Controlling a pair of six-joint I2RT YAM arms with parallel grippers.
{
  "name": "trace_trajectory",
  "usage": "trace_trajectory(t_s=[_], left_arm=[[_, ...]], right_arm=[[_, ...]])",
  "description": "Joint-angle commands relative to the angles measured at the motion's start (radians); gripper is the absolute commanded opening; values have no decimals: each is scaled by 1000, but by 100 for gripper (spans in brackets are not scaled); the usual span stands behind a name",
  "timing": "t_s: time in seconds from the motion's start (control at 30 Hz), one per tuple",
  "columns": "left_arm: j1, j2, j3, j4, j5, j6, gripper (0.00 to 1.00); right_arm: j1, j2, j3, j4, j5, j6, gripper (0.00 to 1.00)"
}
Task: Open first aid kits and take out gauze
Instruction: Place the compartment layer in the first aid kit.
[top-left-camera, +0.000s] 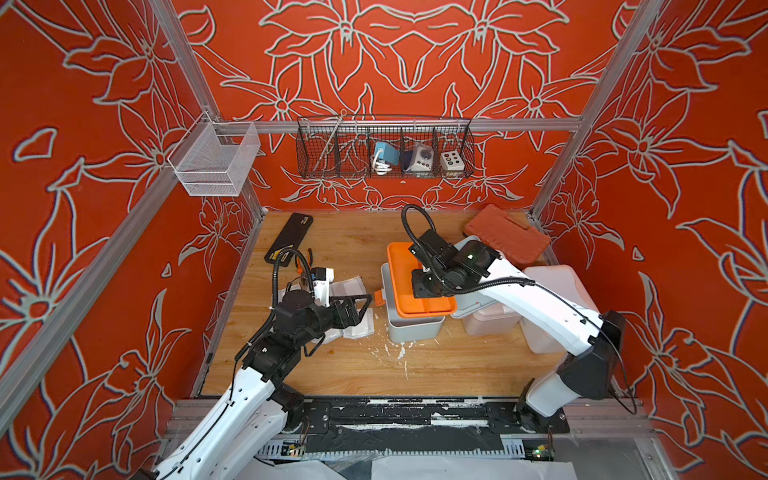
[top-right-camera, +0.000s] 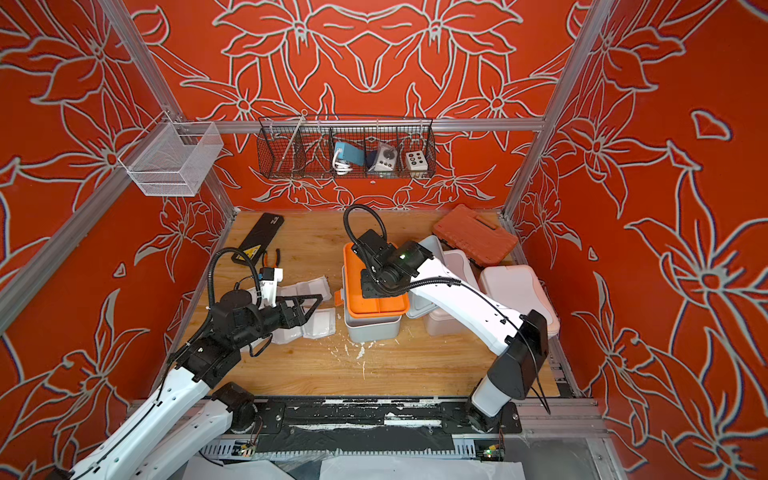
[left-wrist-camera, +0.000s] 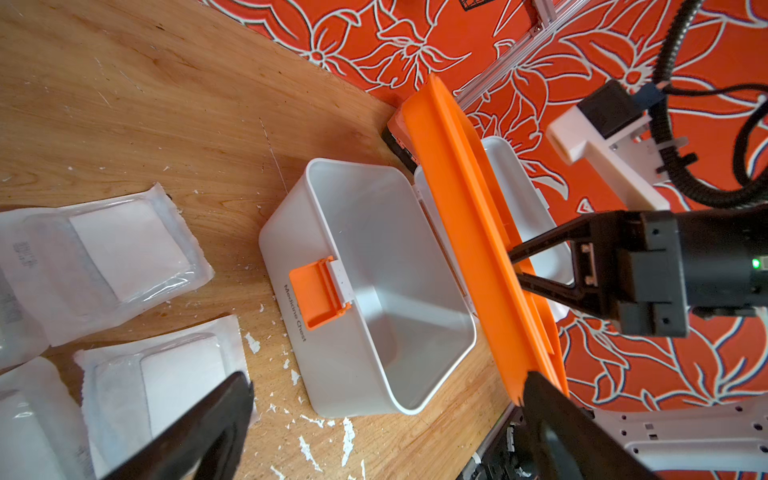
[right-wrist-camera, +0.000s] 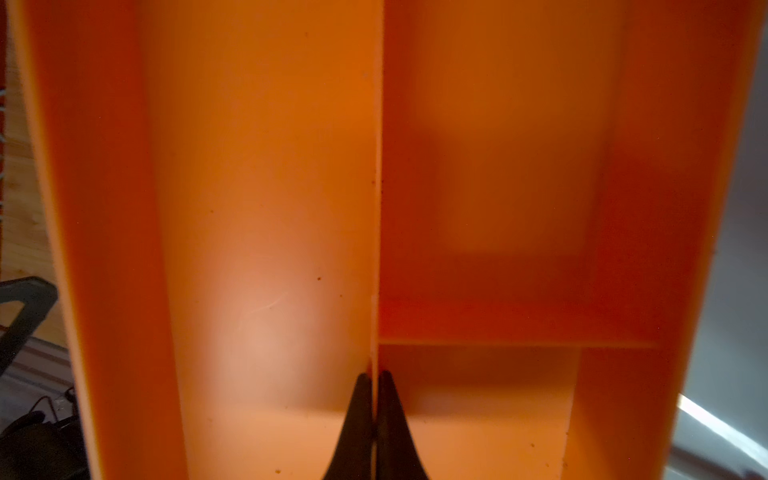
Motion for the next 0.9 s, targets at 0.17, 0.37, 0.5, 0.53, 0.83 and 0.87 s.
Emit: trace_trajectory(t_s=[0.17, 0.37, 0.5, 0.53, 0.83, 0.87], left_arm=[[0, -30, -18, 14, -4, 14, 98], [2, -45, -15, 0, -12, 24, 98], [1, -56, -18, -9, -22, 27, 98], [0, -58, -18, -9, -21, 26, 98], [1, -59, -22, -8, -28, 27, 98], [1, -59, -21, -9, -28, 28, 98]], right_arm=[[61, 169, 183, -166, 142, 84, 0], [74, 224, 199, -156, 131, 85, 0], [74, 247, 196, -152, 134, 78, 0], [74, 252, 196, -150, 132, 77, 0], [74, 280, 184, -163, 134, 76, 0], [74, 280, 180, -163, 136, 77, 0]])
